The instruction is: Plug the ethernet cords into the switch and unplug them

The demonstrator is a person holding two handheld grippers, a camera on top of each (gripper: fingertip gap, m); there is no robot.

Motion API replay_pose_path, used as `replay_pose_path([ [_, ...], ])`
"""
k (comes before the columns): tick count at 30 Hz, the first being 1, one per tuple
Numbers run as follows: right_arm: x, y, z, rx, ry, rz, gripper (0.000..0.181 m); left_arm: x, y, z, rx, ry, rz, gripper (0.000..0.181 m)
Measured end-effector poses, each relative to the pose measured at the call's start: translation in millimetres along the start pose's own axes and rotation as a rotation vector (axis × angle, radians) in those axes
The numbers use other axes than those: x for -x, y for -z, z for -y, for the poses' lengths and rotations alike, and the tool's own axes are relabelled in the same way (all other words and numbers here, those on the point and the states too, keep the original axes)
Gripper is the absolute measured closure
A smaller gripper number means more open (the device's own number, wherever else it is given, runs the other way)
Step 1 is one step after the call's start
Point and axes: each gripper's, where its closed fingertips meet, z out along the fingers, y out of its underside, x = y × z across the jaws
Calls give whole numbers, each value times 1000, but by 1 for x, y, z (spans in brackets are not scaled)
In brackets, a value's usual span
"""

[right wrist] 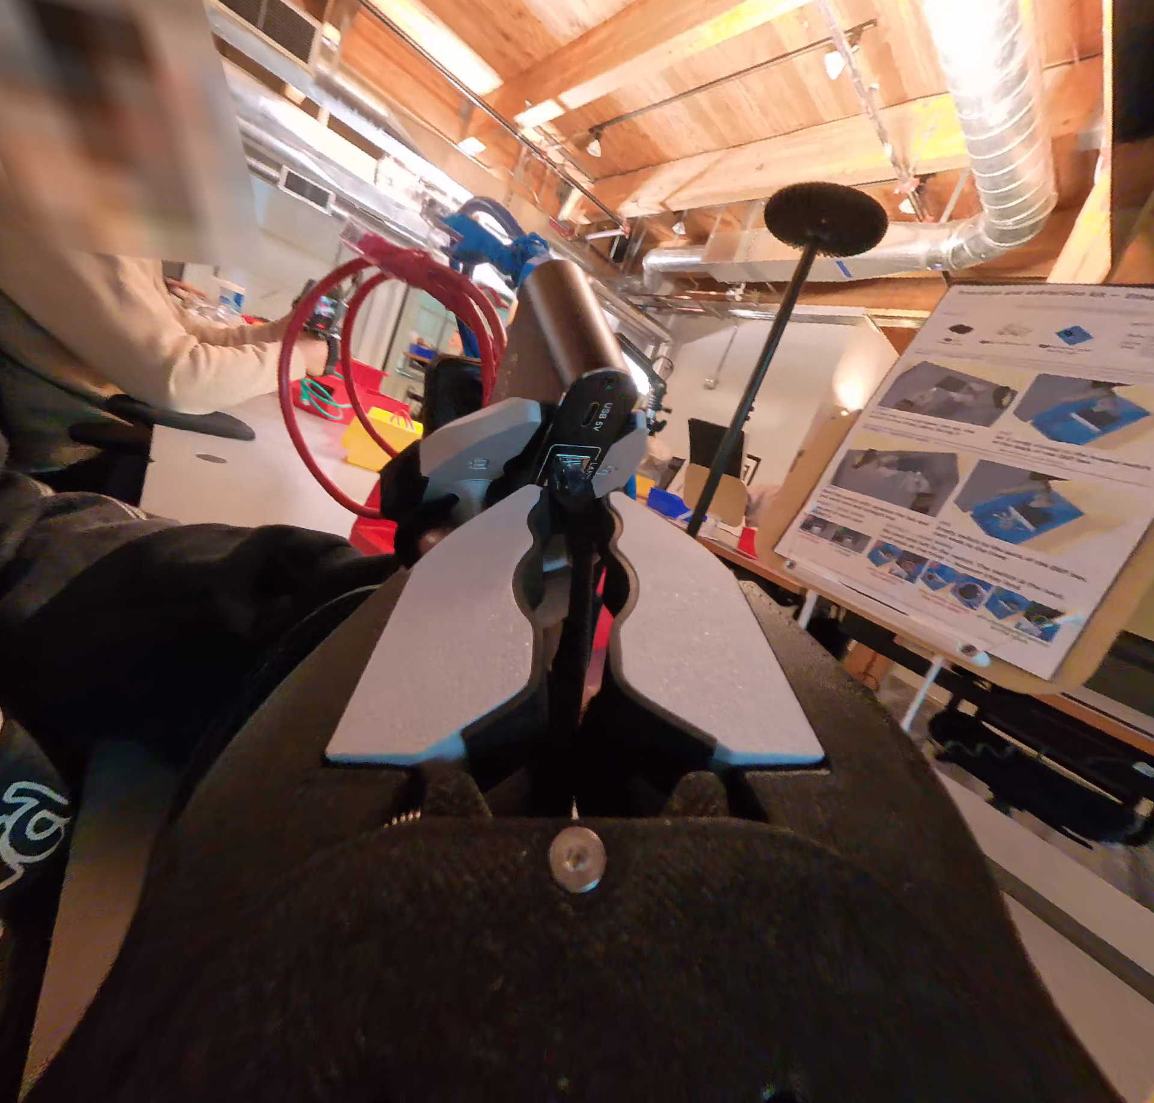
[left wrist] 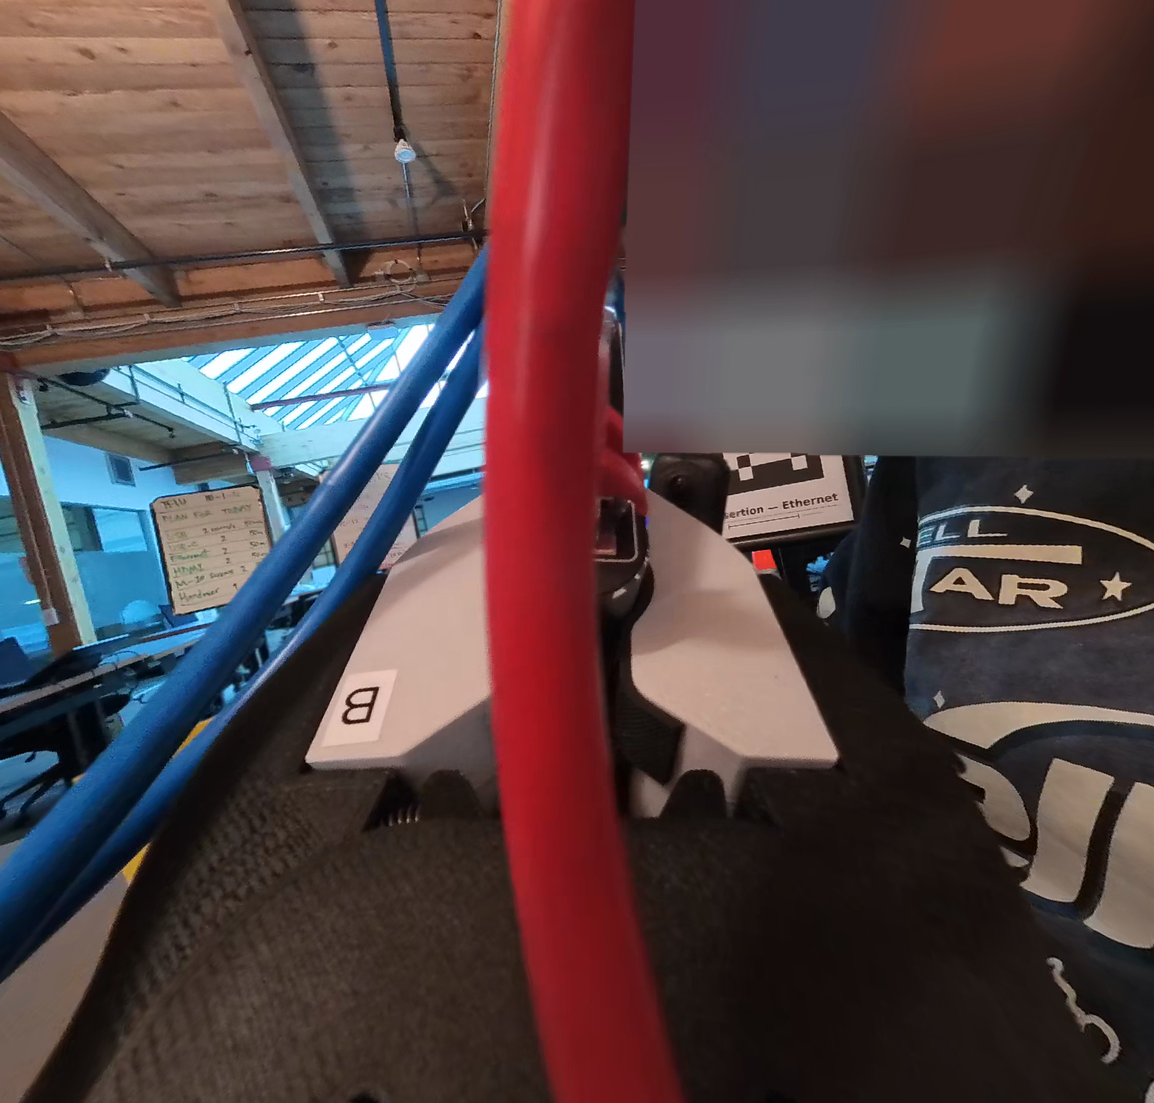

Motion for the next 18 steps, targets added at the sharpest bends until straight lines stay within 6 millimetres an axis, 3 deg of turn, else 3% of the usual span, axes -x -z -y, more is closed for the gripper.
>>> replay_pose_path([
  [1,0,-1,0,19,14,-15,168,0,1,1,3,-8,2,155],
  [7,-3,-6,2,106,67,-61,168,6,3,7,-42,53,16,153],
  [14,-21,-2,-15,56,-214,-1,167,26,2,-13,235,-297,227,153],
  [18,-30,-2,-28,89,-288,11,168,41,7,-22,249,-161,290,153],
])
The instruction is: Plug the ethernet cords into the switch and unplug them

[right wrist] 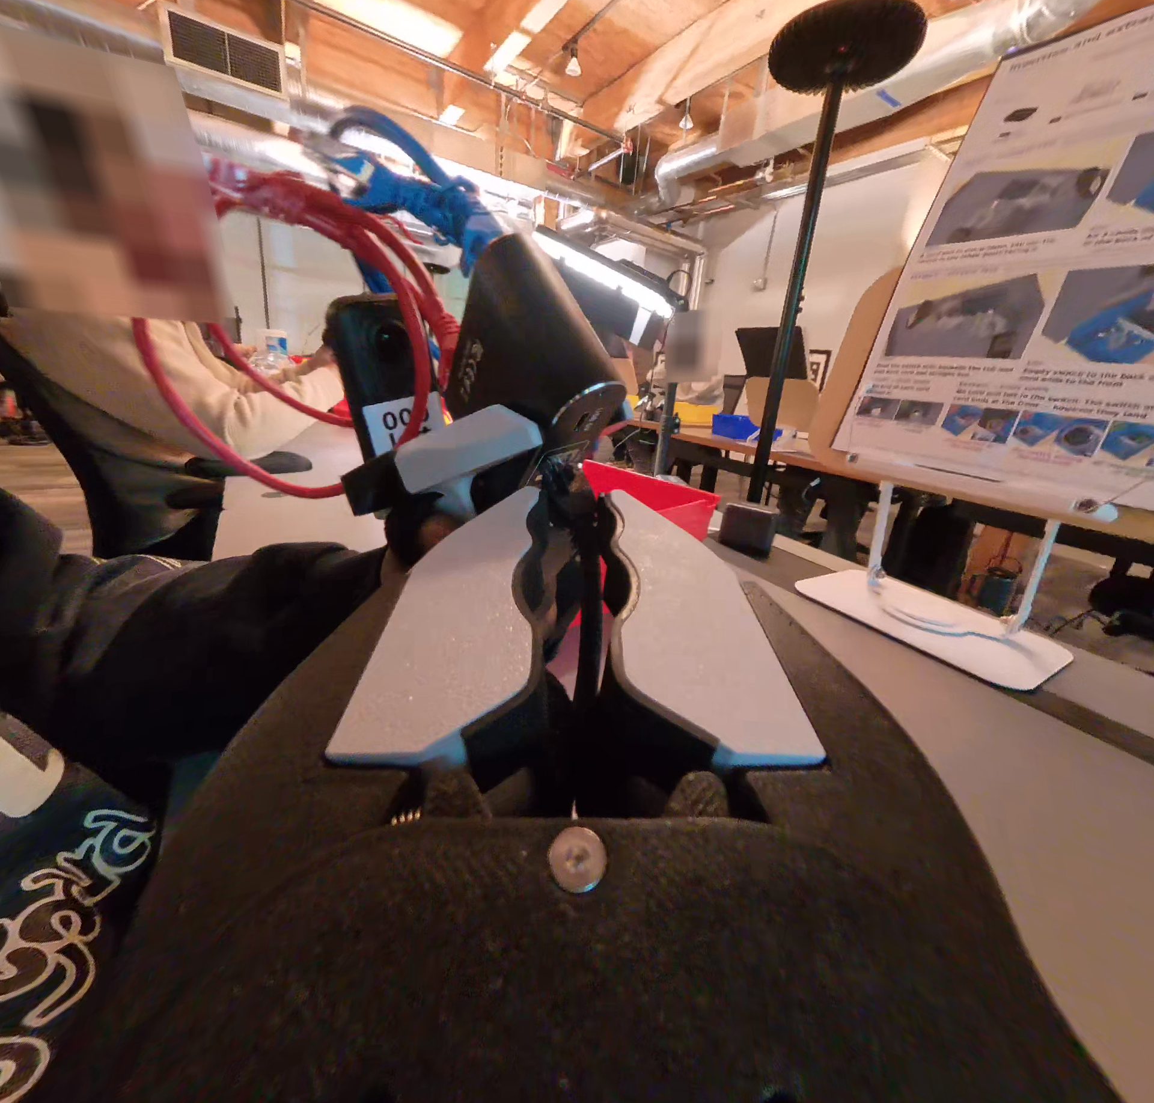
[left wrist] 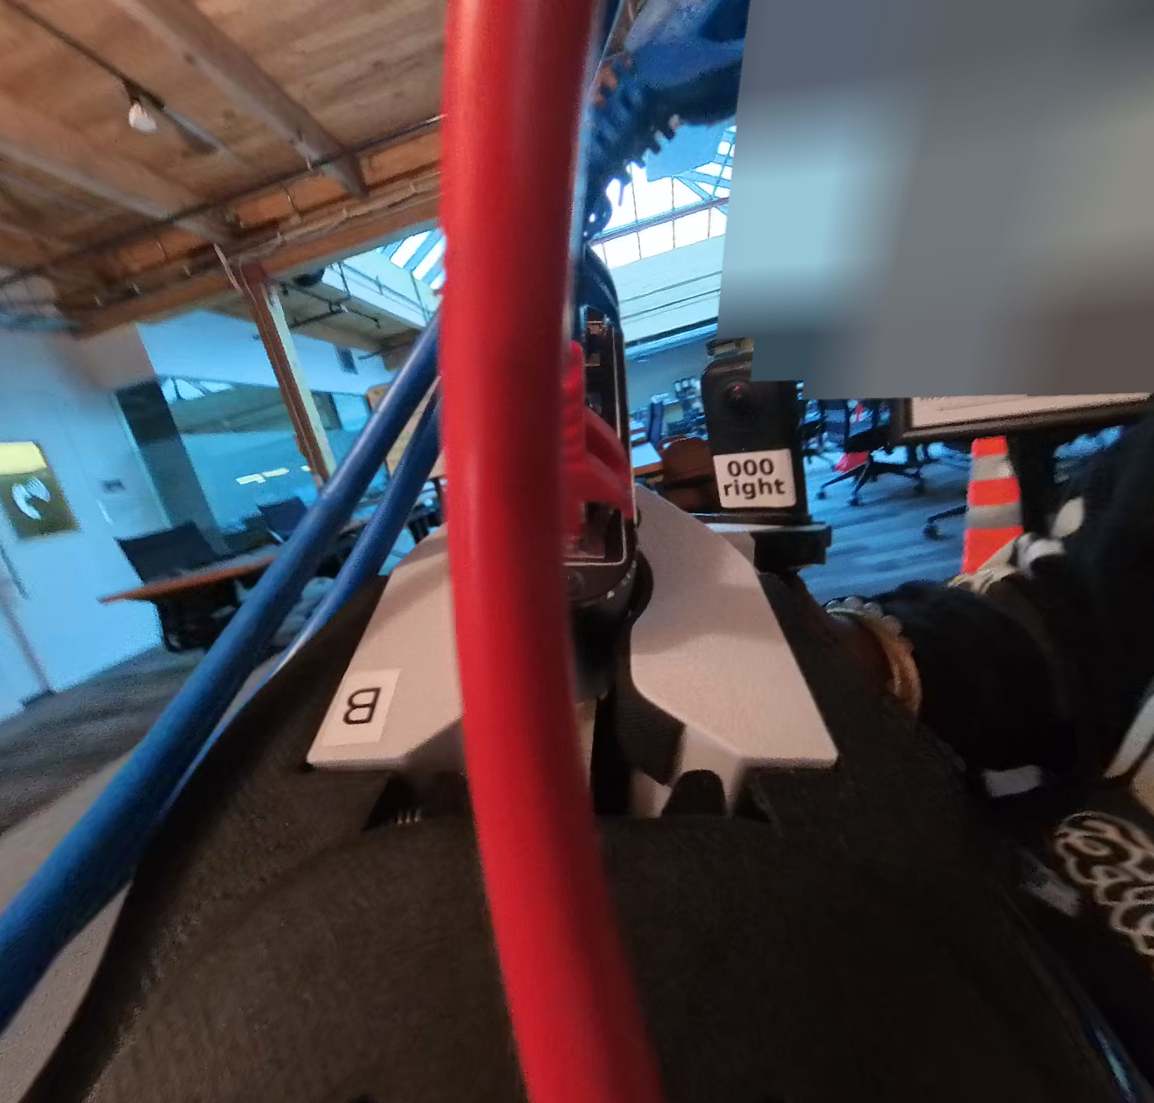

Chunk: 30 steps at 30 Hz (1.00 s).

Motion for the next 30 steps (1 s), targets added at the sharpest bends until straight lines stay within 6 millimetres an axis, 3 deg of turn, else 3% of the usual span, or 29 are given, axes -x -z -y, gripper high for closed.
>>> replay_pose_path([
  [2,-6,-1,-3,18,-18,-11,168,8,1,-2,-15,129,14,154],
  [3,-19,3,-7,33,-9,-76,173,20,5,6,-82,185,72,153],
  [5,-46,20,-15,16,-52,-142,173,70,51,61,-420,359,245,156],
  [6,-44,24,-5,-70,-154,-89,174,85,76,77,-510,404,266,156],
  [7,-35,22,6,-131,-161,-32,173,89,87,79,-492,373,279,154],
  [10,-3,-1,11,-78,13,87,173,74,62,56,-278,316,191,153],
  [12,1,-3,21,-93,12,118,173,72,48,30,-125,251,233,149],
  [14,-8,7,45,-132,42,85,173,75,42,7,-20,192,304,153],
  [18,-55,50,110,-168,210,-129,173,66,30,-10,-35,345,249,149],
  [20,-86,87,140,-200,347,-334,173,69,30,-17,-42,443,260,153],
  [22,-115,126,157,-207,492,-556,173,72,30,-22,-46,492,255,153],
  [24,-142,159,161,-180,593,-750,173,73,31,-23,-47,520,259,153],
  [26,-162,180,159,-143,651,-875,172,72,30,-23,-44,510,254,153],
  [30,-190,190,142,15,809,-1048,172,67,26,-31,45,425,265,154],
])
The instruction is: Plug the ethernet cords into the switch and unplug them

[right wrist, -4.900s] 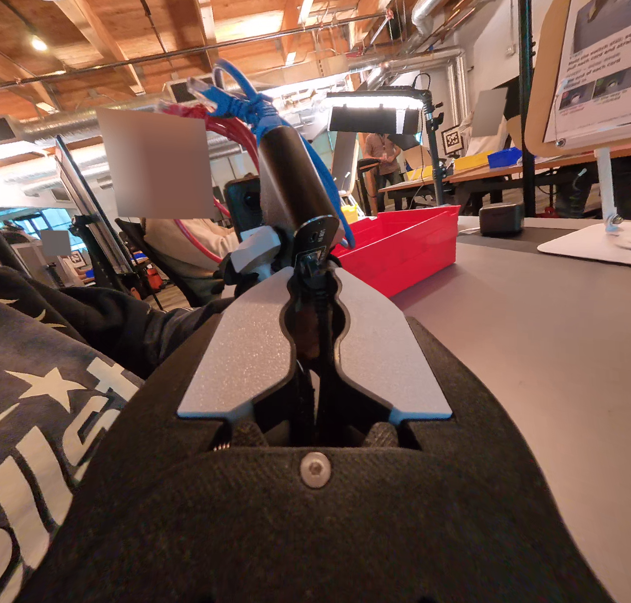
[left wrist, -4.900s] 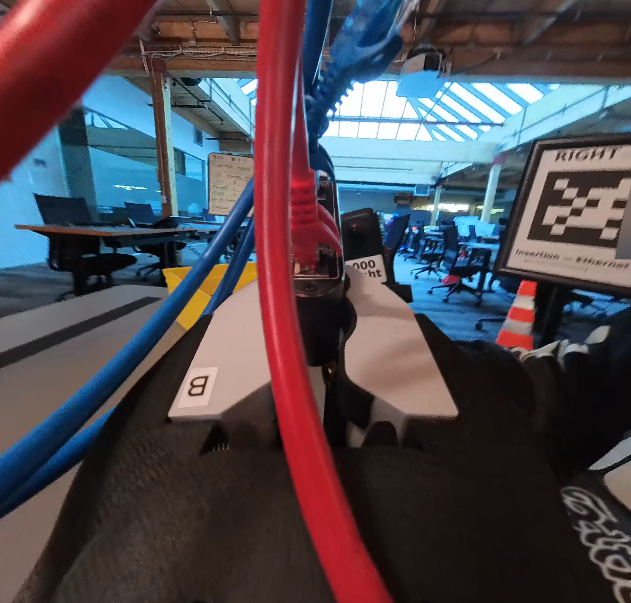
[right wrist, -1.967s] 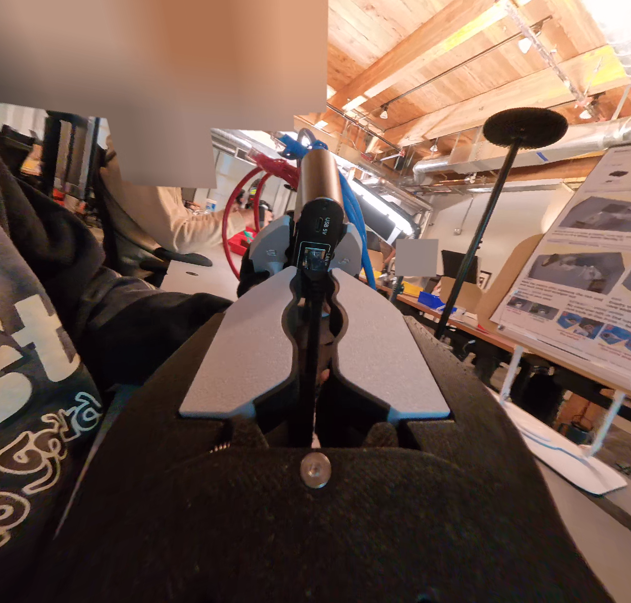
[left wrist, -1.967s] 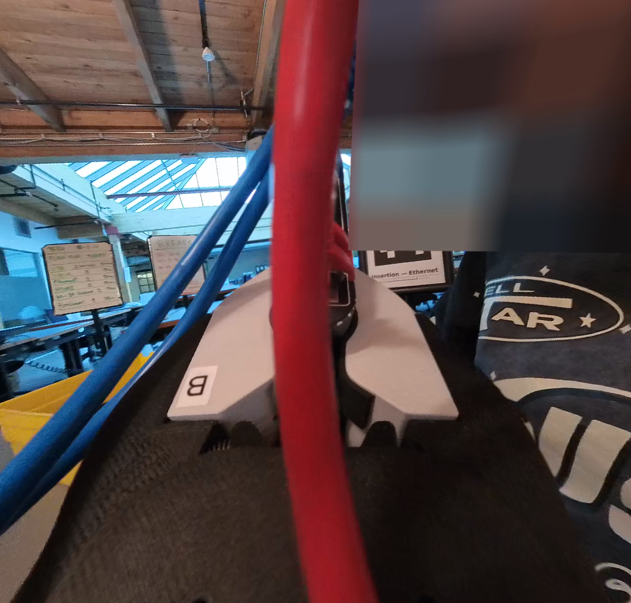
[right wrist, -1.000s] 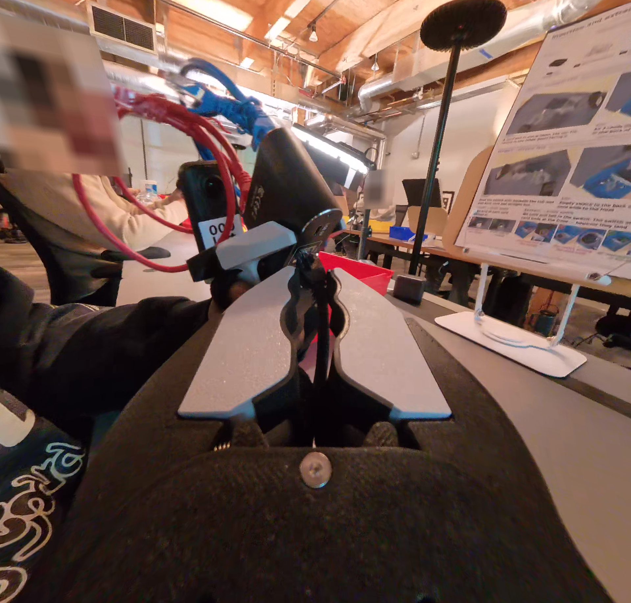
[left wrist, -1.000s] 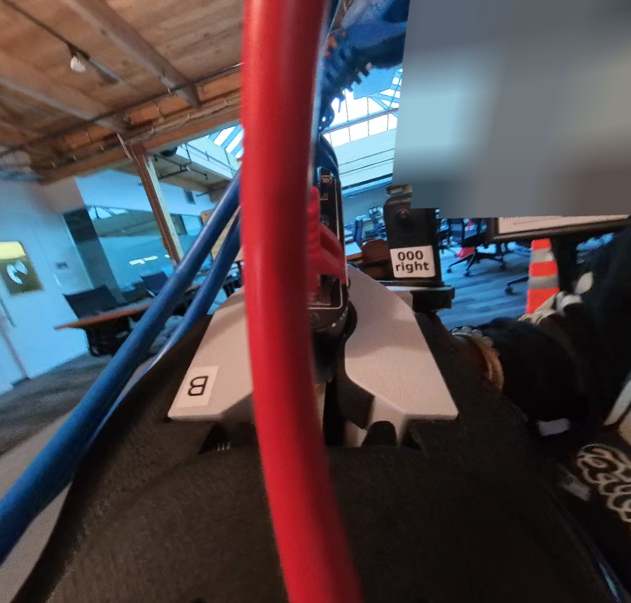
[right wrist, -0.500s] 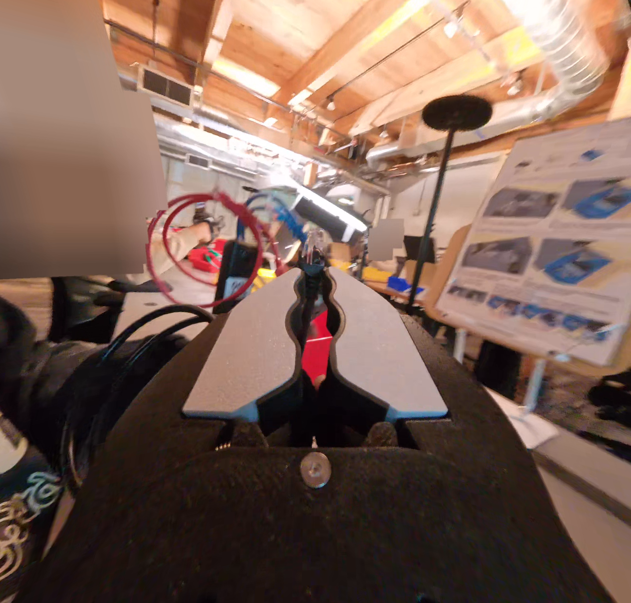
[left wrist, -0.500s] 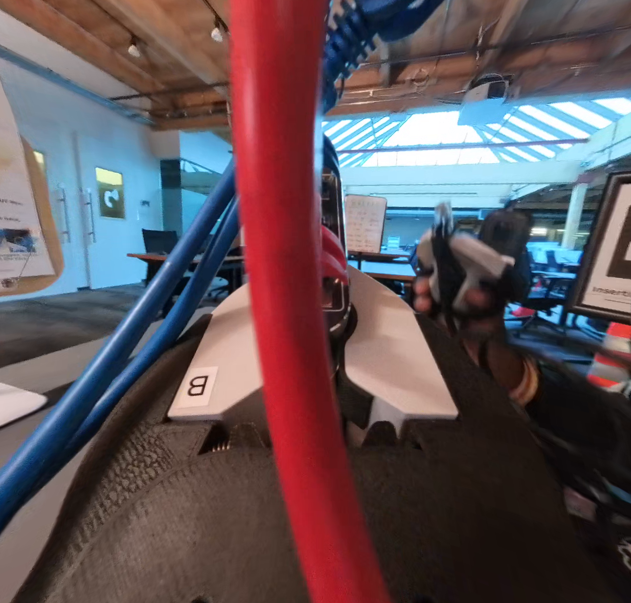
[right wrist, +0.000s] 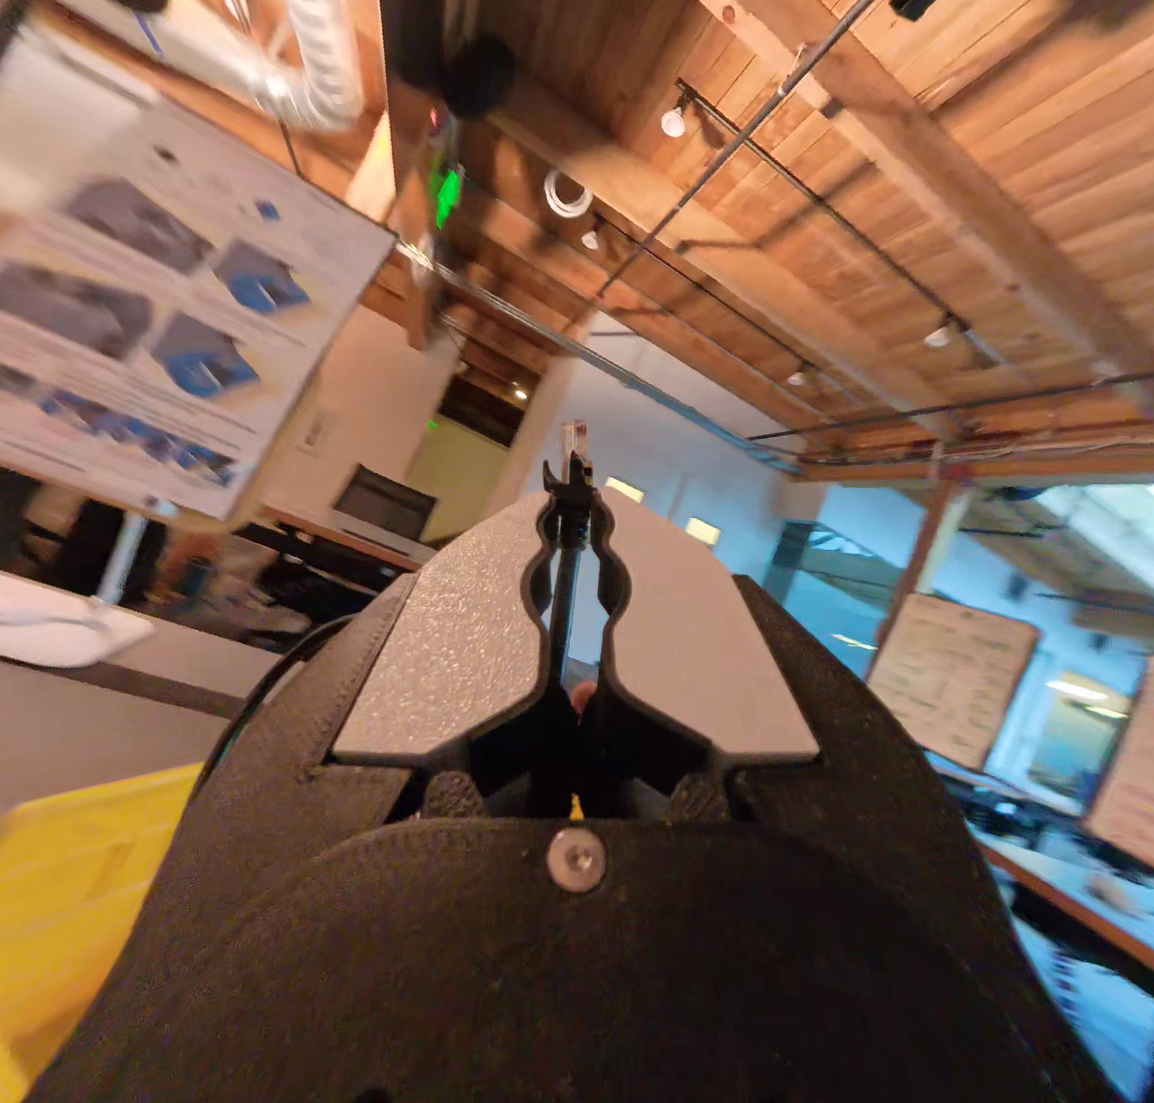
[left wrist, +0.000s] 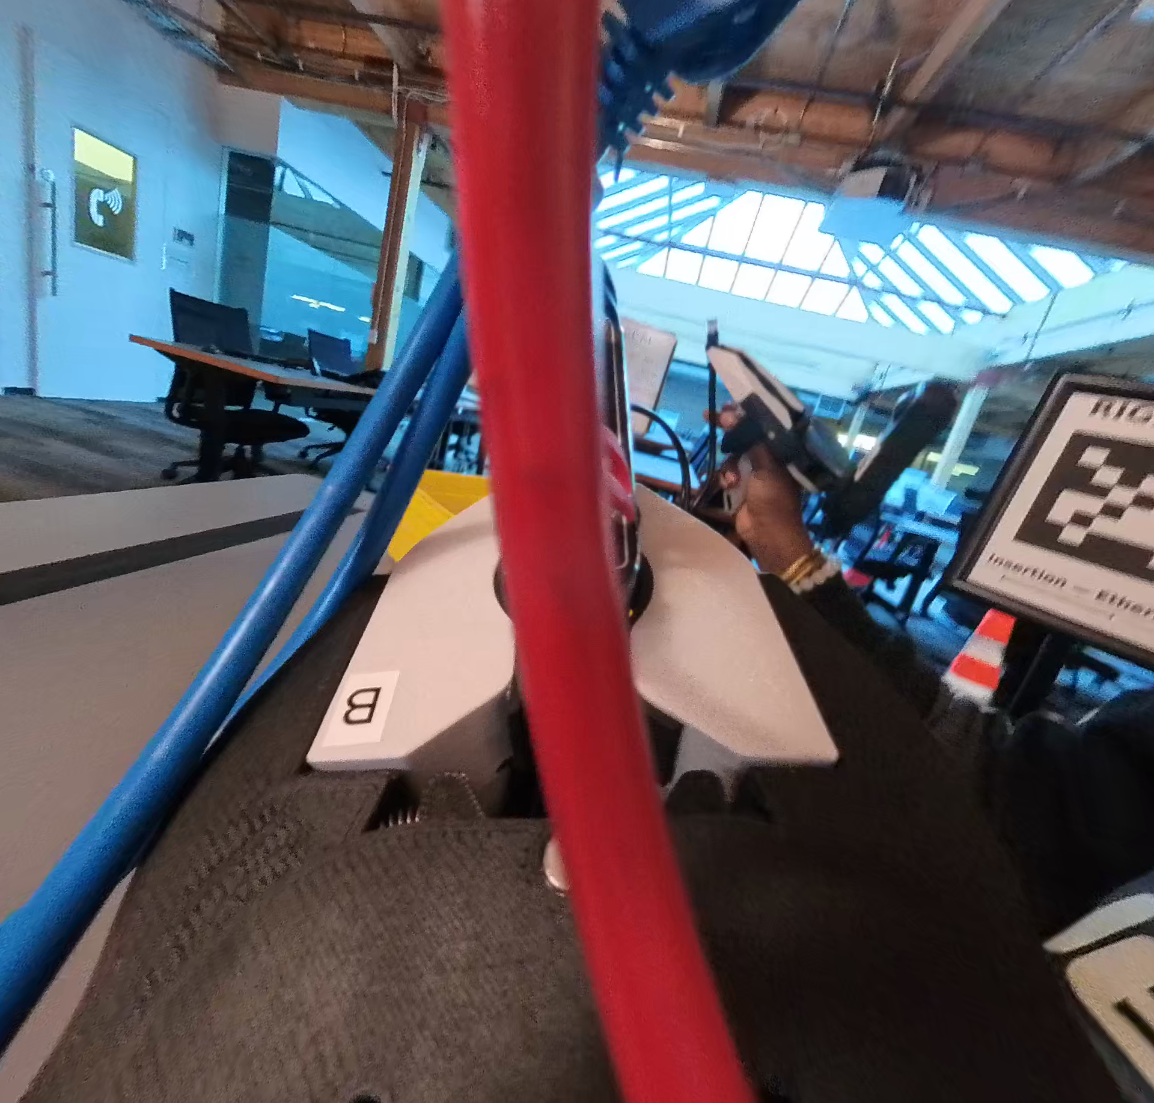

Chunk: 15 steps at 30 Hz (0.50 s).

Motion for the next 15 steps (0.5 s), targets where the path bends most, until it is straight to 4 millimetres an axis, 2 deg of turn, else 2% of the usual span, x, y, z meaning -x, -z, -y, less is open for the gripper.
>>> replay_pose_path([
  [5,28,-12,-41,79,155,13,172,-15,-7,-19,103,-120,-40,154],
  [8,38,-16,-62,149,255,18,172,-21,-10,-28,147,-168,-65,154],
  [11,31,-16,-66,180,290,-27,172,-21,-10,-33,171,-192,-59,154],
  [15,3,-7,-47,86,213,-166,172,-21,-10,-32,165,-185,-60,154],
])
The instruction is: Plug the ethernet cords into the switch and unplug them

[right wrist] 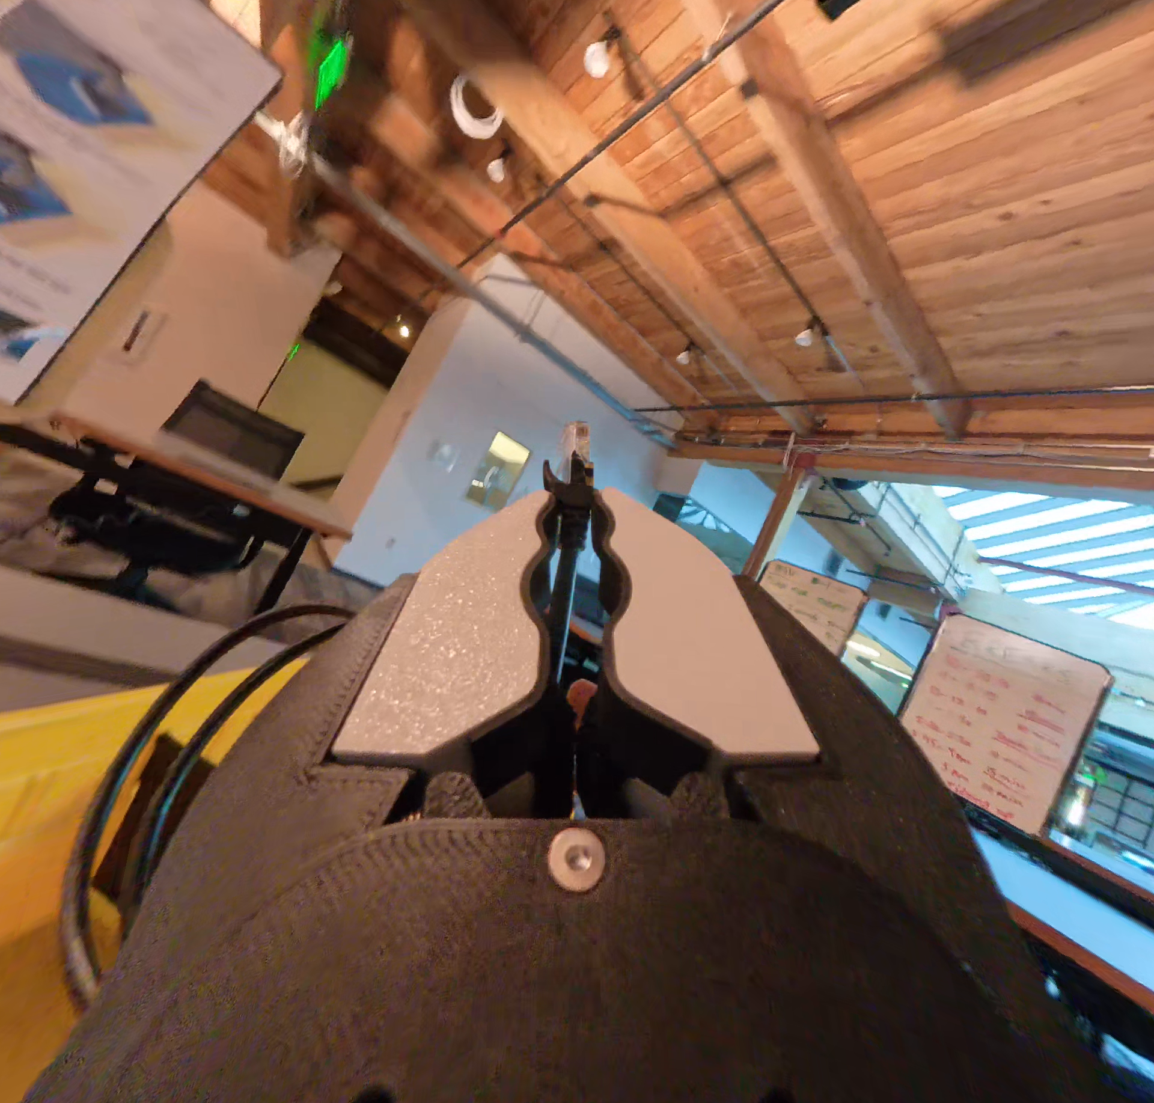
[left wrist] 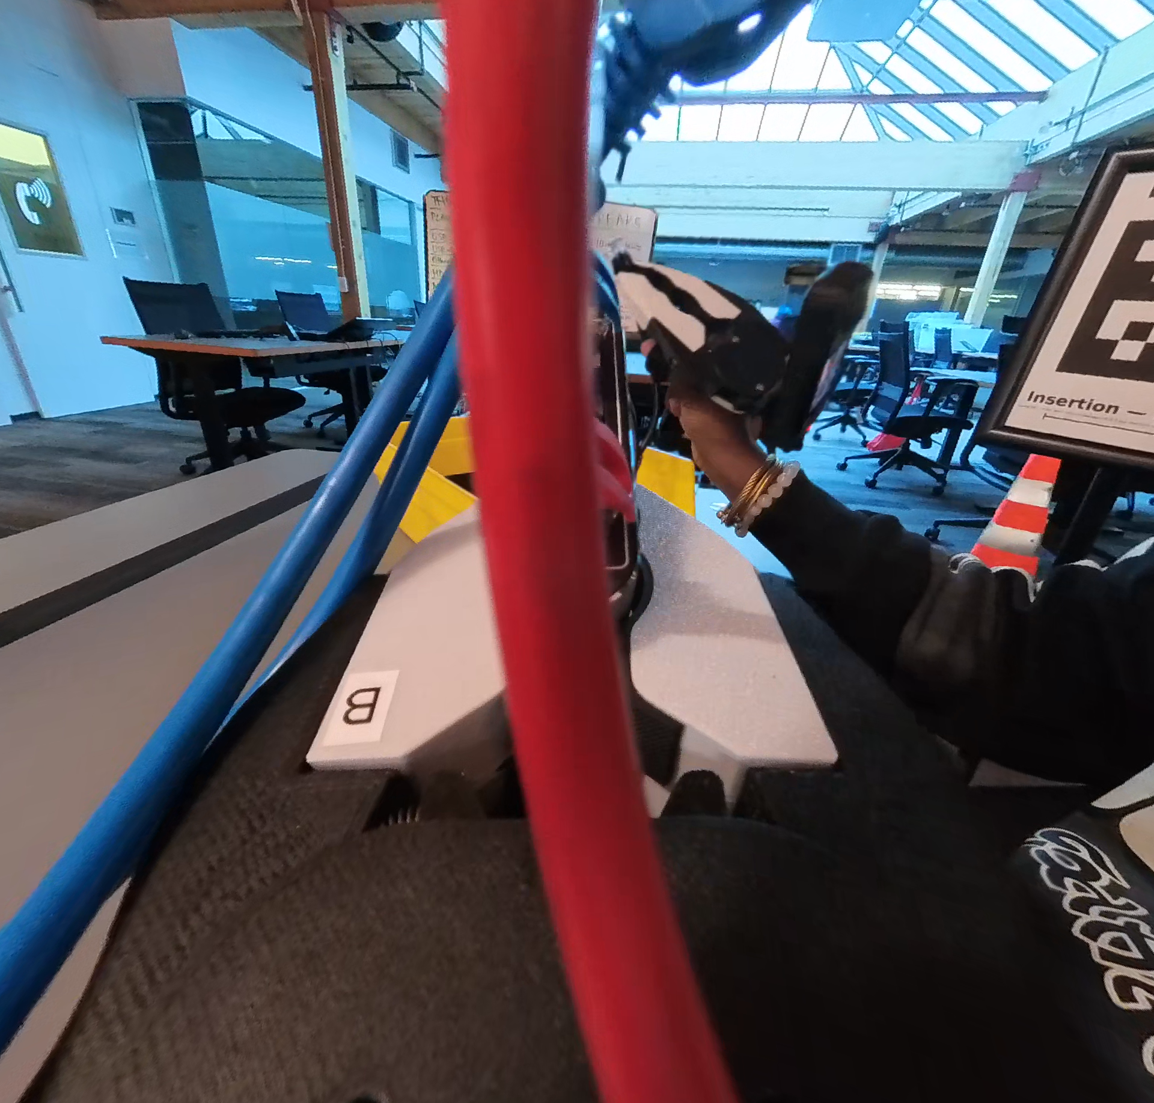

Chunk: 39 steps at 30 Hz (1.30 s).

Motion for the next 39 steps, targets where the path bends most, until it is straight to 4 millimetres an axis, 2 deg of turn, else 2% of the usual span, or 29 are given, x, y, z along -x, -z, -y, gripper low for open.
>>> replay_pose_path([
  [3,-8,5,11,-87,-16,-26,171,2,1,2,-14,14,6,154],
  [5,0,7,14,-134,41,-11,172,3,1,3,-17,24,13,154],
  [7,23,6,12,-154,122,83,172,3,2,4,-24,36,11,154],
  [11,71,2,-15,-33,246,337,172,3,3,7,-46,58,3,154],
  [15,93,4,-37,174,214,519,171,0,7,21,-141,123,-38,153],
  [16,98,6,-41,223,182,568,165,0,9,26,-168,151,-51,153],
  [18,100,7,-44,285,101,602,148,1,14,34,-219,224,-81,153],
  [21,97,7,-36,294,-28,613,125,4,21,45,-295,370,-151,146],
  [22,95,6,-32,286,-73,611,121,4,22,46,-309,413,-172,153],
  [25,85,3,-20,273,-240,591,117,7,22,44,-298,458,-175,154],
  [27,74,1,-28,338,-337,554,118,5,18,37,-249,448,-179,154],
  [31,67,6,-56,464,-267,579,120,-7,7,18,-108,389,-190,154],
  [33,72,14,-61,479,-204,651,130,-11,3,7,-42,350,-182,154],
  [36,80,25,-72,532,-89,734,126,-15,-1,-3,19,304,-182,154],
  [38,74,21,-69,514,-39,692,126,-17,-2,-5,32,288,-182,153],
  [39,72,18,-61,485,-64,674,128,-17,-2,-5,36,280,-180,153],
])
